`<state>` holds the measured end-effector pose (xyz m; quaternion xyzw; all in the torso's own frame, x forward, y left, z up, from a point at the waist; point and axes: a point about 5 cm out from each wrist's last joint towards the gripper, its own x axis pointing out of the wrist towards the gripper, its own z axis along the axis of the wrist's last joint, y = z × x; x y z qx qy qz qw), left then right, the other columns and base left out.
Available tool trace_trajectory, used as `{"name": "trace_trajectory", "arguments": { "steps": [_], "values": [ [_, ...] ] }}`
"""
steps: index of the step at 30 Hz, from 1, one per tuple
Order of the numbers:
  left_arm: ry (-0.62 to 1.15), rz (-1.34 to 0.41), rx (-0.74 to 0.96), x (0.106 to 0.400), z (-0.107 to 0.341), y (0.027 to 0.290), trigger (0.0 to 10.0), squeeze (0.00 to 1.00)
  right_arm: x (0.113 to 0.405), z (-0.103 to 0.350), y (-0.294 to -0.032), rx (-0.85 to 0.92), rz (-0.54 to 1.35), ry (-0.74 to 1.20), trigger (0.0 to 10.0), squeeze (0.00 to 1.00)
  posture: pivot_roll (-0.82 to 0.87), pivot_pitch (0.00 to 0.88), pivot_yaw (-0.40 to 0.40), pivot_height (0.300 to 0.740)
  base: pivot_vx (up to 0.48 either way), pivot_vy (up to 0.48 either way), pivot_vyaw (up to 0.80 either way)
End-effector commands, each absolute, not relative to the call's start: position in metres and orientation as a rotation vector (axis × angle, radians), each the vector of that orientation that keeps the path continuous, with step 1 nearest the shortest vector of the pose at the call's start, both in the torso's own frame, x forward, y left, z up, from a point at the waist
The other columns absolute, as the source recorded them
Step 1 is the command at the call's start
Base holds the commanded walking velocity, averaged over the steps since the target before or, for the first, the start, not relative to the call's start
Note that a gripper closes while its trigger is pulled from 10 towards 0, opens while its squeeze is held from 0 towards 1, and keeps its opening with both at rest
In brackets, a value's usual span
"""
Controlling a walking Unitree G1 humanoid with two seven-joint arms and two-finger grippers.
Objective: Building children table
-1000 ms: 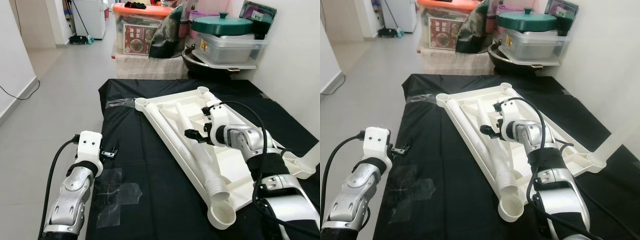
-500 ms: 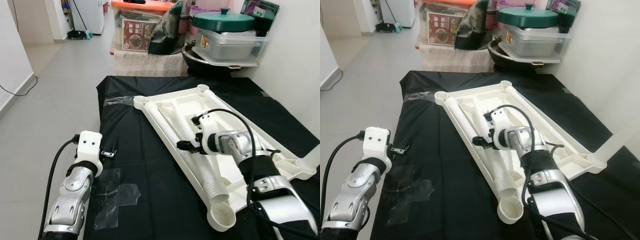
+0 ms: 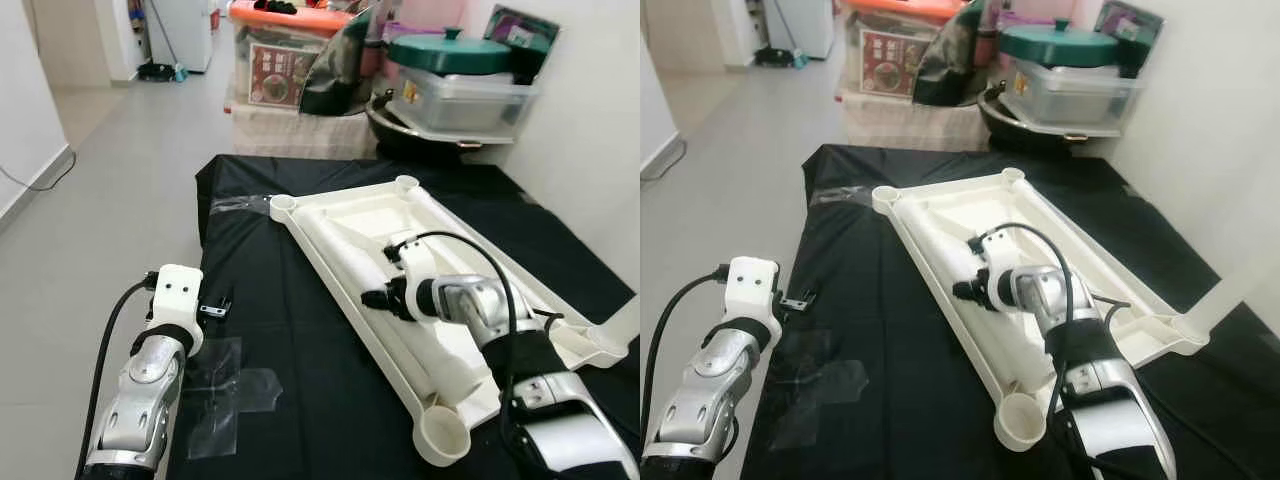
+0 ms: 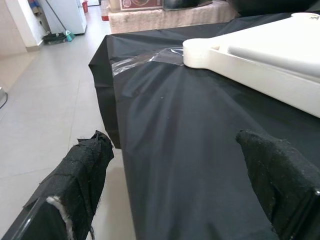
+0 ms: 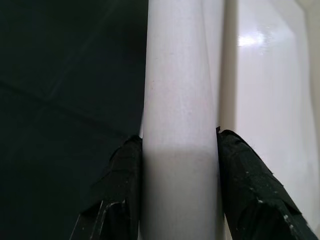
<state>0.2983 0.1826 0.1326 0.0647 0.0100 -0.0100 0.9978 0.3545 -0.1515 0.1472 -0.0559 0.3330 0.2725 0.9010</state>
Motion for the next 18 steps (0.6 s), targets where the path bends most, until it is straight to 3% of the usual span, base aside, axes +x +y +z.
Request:
{"name": "trace_trajectory", "arguments": {
  "steps": [1,9,18],
  "values": [
    [0.049,-0.017,0.149,0.297,0.127,0.183,10.0,0.00,0.350,0.136,-0.150,-0.127,0.577,0.704,0.0,0.00,0.05,0.000,-0.131,0.740,0.000,0.000,0.00],
    [0.037,-0.029,0.142,0.301,0.130,0.183,10.0,0.00,0.358,0.174,-0.136,-0.050,0.635,0.504,0.0,0.00,0.05,0.000,-0.124,0.740,0.000,0.000,0.00],
    [-0.042,-0.208,-0.041,0.298,0.144,0.162,10.0,0.00,0.375,0.271,-0.120,0.146,0.642,0.144,0.0,0.00,0.05,0.000,-0.119,0.740,0.000,0.000,0.00]
  ]
}}
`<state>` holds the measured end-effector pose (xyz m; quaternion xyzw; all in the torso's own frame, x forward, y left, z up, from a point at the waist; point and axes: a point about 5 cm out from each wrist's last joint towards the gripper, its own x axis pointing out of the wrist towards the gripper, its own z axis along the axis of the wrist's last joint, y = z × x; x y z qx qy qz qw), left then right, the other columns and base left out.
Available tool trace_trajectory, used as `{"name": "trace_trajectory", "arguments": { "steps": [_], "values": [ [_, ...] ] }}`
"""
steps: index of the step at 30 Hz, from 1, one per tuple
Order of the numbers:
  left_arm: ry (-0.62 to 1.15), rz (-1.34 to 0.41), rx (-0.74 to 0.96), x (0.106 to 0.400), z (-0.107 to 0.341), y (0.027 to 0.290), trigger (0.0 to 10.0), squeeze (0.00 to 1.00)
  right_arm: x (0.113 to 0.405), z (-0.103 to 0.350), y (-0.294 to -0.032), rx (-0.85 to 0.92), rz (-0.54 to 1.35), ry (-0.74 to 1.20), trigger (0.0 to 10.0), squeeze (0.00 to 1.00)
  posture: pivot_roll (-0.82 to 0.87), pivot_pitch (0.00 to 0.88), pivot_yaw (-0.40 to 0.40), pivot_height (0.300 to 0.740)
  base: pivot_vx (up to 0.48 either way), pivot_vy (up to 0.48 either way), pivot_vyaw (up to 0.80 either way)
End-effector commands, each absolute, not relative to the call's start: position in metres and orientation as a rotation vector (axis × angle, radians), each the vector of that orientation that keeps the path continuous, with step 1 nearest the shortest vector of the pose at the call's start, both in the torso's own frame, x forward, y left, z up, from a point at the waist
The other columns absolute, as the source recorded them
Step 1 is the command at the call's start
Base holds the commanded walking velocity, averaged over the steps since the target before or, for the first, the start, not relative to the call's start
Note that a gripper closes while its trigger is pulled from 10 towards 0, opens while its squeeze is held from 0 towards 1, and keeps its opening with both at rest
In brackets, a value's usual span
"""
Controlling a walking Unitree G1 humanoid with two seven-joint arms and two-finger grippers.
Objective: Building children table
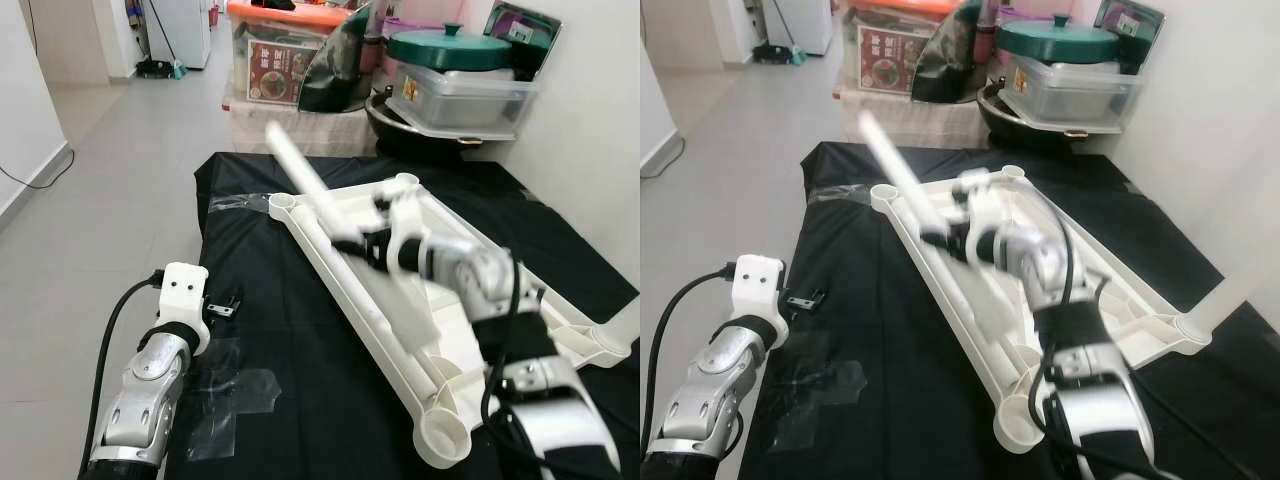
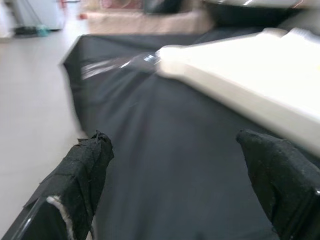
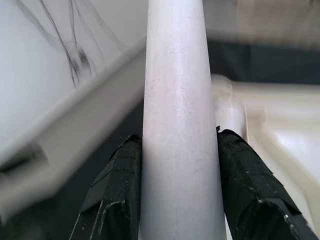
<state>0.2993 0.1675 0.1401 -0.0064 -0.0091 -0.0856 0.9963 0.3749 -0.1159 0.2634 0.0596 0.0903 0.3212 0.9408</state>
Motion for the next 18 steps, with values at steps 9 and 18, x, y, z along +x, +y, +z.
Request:
{"name": "trace_trajectory", "arguments": {
  "steps": [9,18],
  "values": [
    [-0.164,-0.564,-0.429,0.288,0.180,0.134,10.0,0.00,0.370,0.286,-0.070,0.424,0.670,0.027,0.0,0.00,0.07,0.000,-0.121,0.740,0.000,0.000,0.00],
    [-0.176,-0.742,-0.546,0.282,0.189,0.123,10.0,0.00,0.364,0.284,-0.046,0.538,0.693,0.036,0.0,0.00,0.06,0.000,-0.111,0.740,0.000,0.000,0.00]
  ]
}}
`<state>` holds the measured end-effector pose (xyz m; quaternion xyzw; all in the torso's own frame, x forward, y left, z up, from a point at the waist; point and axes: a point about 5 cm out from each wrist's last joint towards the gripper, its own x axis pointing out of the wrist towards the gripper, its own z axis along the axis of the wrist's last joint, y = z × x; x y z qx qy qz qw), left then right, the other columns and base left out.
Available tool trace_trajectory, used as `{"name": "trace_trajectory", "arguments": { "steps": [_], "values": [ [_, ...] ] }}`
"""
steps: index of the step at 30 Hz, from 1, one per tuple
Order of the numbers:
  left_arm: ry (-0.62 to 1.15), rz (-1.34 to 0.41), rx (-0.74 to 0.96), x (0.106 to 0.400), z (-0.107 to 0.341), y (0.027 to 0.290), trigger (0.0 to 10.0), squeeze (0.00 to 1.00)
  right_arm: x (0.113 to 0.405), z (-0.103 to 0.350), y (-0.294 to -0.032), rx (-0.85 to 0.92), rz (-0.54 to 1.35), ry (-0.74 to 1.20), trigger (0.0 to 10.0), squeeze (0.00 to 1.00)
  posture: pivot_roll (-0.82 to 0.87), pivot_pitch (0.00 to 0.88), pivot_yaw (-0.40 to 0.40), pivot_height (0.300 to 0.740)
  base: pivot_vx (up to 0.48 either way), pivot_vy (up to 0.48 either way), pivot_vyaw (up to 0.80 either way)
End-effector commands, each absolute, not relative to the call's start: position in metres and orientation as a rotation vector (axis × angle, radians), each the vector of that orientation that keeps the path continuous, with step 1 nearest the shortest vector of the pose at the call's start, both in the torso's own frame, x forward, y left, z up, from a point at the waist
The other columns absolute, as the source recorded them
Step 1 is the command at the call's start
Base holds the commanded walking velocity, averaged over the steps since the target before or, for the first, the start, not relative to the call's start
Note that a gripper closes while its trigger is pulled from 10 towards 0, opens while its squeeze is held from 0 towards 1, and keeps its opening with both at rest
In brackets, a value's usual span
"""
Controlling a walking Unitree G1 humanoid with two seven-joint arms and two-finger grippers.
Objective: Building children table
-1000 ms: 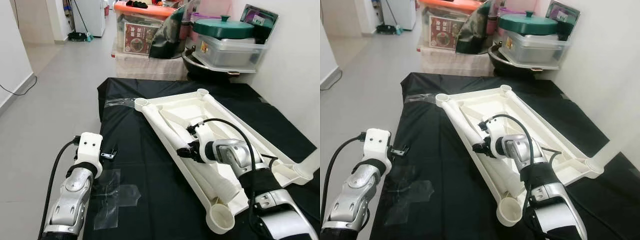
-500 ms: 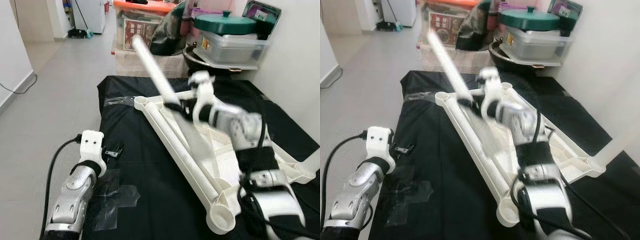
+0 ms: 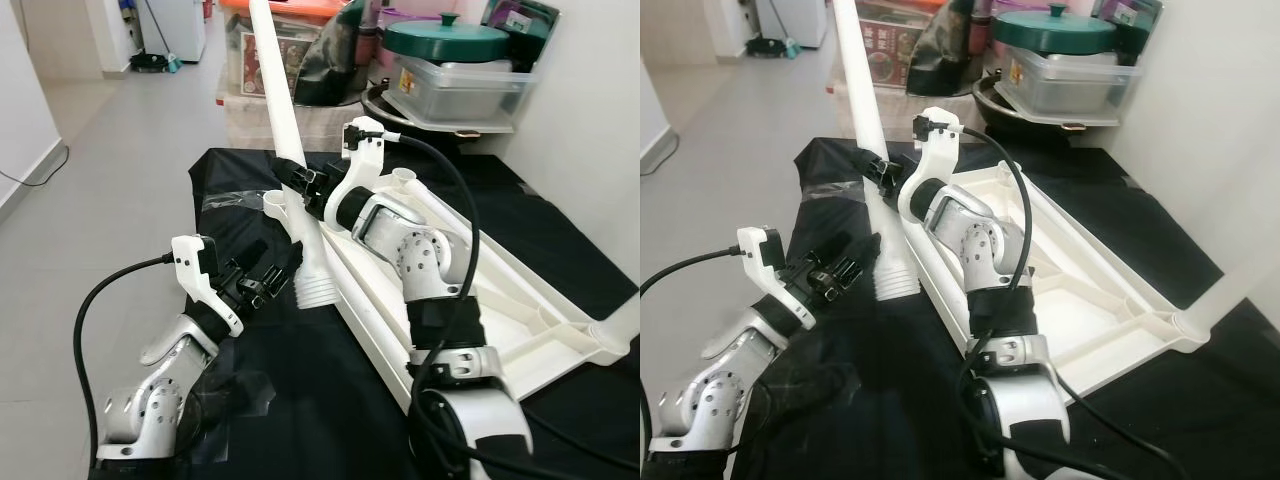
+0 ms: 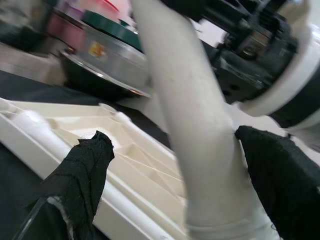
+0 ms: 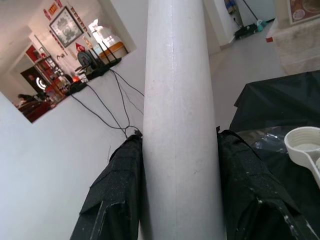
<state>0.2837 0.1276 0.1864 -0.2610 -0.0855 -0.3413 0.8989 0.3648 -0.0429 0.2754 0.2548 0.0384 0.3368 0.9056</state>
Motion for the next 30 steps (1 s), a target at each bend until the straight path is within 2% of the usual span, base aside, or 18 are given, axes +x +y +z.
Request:
{"name": "trace_trajectory", "arguments": {
  "steps": [1,17,30],
  "values": [
    [-0.174,-0.761,-0.556,0.282,0.190,0.121,10.0,0.00,0.364,0.284,-0.044,0.548,0.692,0.038,0.0,0.00,0.06,0.000,-0.111,0.740,0.000,0.000,0.00],
    [-0.050,-0.957,-0.662,0.268,0.181,0.099,10.0,0.00,0.358,0.299,-0.035,0.611,0.714,-0.027,0.0,0.00,0.06,0.000,-0.096,0.740,0.000,0.000,0.00],
    [-0.058,-0.928,-0.650,0.274,0.182,0.104,10.0,0.00,0.344,0.297,-0.023,0.598,0.798,-0.029,0.0,0.00,0.05,0.000,-0.094,0.740,0.000,0.000,0.00]
  ]
}}
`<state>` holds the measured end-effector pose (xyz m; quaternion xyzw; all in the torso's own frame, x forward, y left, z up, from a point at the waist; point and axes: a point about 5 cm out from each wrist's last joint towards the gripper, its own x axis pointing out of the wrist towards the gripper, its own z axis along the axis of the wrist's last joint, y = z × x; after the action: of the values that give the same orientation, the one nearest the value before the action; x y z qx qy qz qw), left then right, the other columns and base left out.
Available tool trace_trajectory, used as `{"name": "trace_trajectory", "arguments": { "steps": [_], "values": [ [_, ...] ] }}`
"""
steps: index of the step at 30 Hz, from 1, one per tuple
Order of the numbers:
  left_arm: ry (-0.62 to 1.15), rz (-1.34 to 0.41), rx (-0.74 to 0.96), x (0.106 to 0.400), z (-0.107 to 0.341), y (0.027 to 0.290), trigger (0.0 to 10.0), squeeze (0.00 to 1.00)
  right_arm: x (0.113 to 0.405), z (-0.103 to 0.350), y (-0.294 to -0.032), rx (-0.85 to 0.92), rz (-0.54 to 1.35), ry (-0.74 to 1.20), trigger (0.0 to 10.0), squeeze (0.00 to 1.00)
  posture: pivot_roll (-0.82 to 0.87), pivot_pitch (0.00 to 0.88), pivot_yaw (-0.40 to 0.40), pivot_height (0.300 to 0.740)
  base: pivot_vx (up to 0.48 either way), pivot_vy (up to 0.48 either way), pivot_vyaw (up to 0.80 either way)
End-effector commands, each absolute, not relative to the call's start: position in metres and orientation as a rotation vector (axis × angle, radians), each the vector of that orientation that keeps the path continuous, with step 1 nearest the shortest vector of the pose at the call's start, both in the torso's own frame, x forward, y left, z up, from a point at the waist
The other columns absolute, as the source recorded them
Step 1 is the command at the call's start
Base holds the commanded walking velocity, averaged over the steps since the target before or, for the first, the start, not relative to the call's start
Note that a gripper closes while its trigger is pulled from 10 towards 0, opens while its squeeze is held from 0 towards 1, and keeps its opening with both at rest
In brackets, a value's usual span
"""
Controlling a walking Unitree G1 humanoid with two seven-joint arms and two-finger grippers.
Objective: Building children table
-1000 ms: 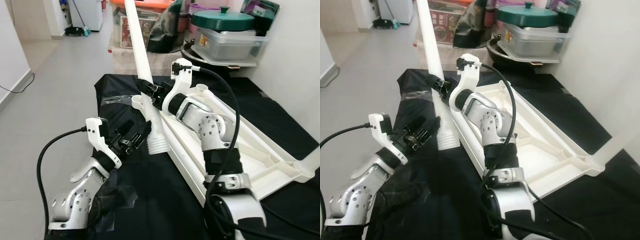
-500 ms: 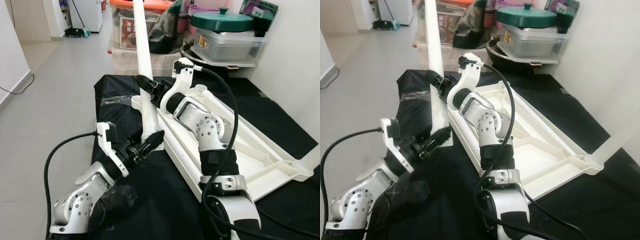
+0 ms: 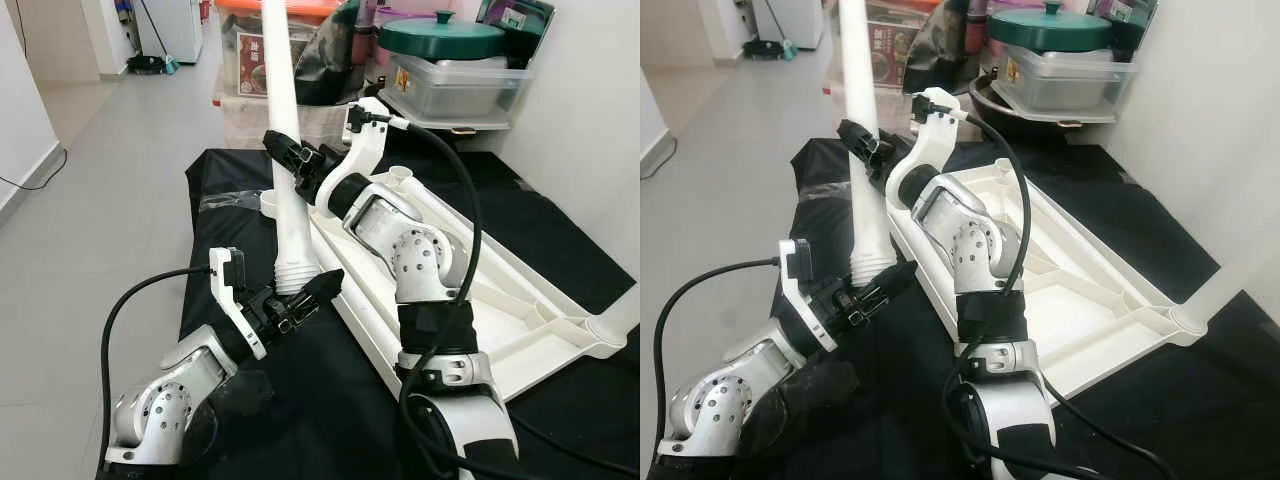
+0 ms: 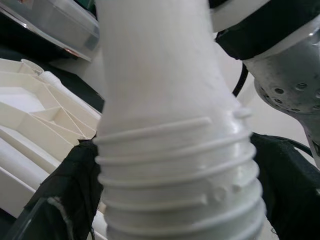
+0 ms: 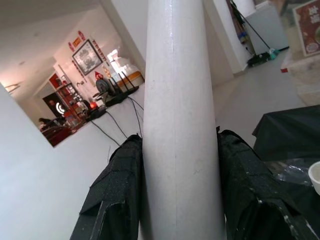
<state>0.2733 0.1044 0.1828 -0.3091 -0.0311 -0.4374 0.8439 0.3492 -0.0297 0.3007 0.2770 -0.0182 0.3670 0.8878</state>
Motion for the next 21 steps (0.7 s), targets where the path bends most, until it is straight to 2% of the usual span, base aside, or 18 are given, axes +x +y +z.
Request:
{"name": "trace_trajectory", "arguments": {
  "steps": [1,6,7,21],
  "values": [
    [-0.058,-0.928,-0.650,0.2738,0.1823,0.1044,10.0,0.00,0.3438,0.2971,-0.0229,0.598,0.798,-0.029,0.0,0.00,0.05,0.000,-0.094,0.740,0.000,0.000,0.00],
    [-0.065,-0.906,-0.650,0.2756,0.1823,0.1058,10.0,0.00,0.3415,0.2962,-0.0214,0.590,0.814,-0.030,0.0,0.00,0.05,0.000,-0.097,0.740,0.000,0.000,0.00],
    [-0.084,-0.898,-0.650,0.2760,0.1832,0.1063,0.0,0.00,0.3390,0.2959,-0.0204,0.580,0.832,-0.035,0.0,0.00,0.05,0.000,-0.097,0.740,0.000,0.000,0.00],
    [-0.089,-0.919,-0.587,0.2723,0.1814,0.1047,0.0,0.00,0.3357,0.2963,-0.0213,0.566,0.847,-0.048,0.0,0.00,0.05,0.000,-0.096,0.740,0.000,0.000,0.00]
  ]
}}
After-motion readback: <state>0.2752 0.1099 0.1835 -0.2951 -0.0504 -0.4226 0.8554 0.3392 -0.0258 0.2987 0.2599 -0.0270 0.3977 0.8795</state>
